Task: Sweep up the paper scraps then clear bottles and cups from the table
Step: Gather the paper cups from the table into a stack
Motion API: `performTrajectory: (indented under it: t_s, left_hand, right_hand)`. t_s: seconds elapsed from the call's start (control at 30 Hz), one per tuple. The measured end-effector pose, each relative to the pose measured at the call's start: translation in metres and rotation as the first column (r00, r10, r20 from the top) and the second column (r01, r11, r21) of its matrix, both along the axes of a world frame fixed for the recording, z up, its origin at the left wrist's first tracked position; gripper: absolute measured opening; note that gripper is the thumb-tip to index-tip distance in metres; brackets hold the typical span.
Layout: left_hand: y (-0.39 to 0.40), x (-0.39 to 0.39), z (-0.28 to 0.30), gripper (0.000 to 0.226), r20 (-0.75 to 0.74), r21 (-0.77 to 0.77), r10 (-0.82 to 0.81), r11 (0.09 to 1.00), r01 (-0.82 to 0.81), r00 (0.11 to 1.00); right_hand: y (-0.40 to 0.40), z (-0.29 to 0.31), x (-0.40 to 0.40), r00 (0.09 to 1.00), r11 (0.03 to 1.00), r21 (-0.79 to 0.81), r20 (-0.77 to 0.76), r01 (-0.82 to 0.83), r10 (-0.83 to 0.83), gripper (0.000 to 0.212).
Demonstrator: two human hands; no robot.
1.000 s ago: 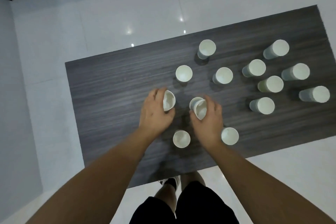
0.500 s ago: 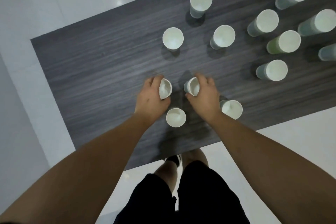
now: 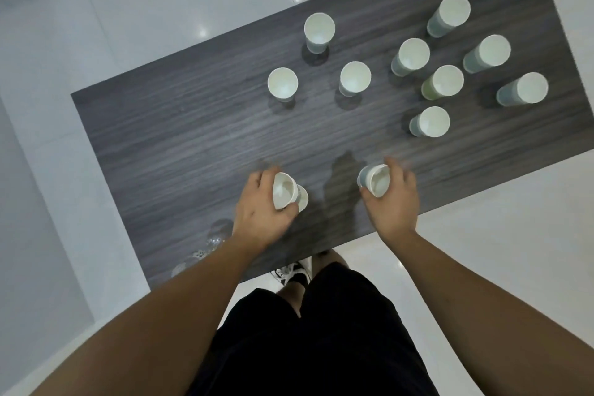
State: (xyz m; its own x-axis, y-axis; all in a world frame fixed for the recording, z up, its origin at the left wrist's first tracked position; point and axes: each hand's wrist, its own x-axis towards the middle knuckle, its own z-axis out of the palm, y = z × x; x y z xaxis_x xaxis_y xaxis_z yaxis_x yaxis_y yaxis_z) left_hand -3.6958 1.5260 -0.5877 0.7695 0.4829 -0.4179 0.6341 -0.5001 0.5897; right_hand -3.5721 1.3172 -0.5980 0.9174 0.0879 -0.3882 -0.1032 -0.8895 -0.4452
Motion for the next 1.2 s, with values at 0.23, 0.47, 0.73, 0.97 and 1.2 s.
performTrajectory:
  t_s: [0.23, 0.47, 0.73, 0.97, 1.2]
  left_hand:
    - [-0.023, -0.021, -0.052, 0.064, -0.02, 0.022, -0.103, 0.994, 0.104, 0.994]
    - [-0.035, -0.026, -0.075, 0.07, -0.11, -0.016, -0.14, 0.99, 0.139, 0.984]
    - [0.006, 0.044, 0.006, 0.067, 0.039, 0.02, 0.006, 1.0, -0.007, 0.999]
    - [0.063, 0.13, 0.039, 0.066, 0.178, 0.112, 0.11, 0.985, -0.131, 0.978]
    - [0.067, 0.188, -0.021, 0.068, 0.148, 0.149, 0.264, 0.947, -0.285, 0.953]
  right_hand:
    - [-0.016, -0.055, -0.014, 0.994, 0.993, -0.087, -0.084, -0.081, 0.073, 0.076]
    - [-0.007, -0.065, -0.016, 0.987, 0.992, -0.077, -0.132, -0.104, 0.094, 0.072]
    - [0.035, 0.016, 0.015, 0.994, 0.994, 0.064, -0.054, -0.092, 0.096, 0.073]
    - [0.089, 0.045, 0.119, 0.988, 0.983, 0.129, 0.105, -0.128, 0.115, 0.075]
    - [0.118, -0.027, 0.197, 0.969, 0.968, 0.059, 0.057, -0.243, 0.24, 0.074]
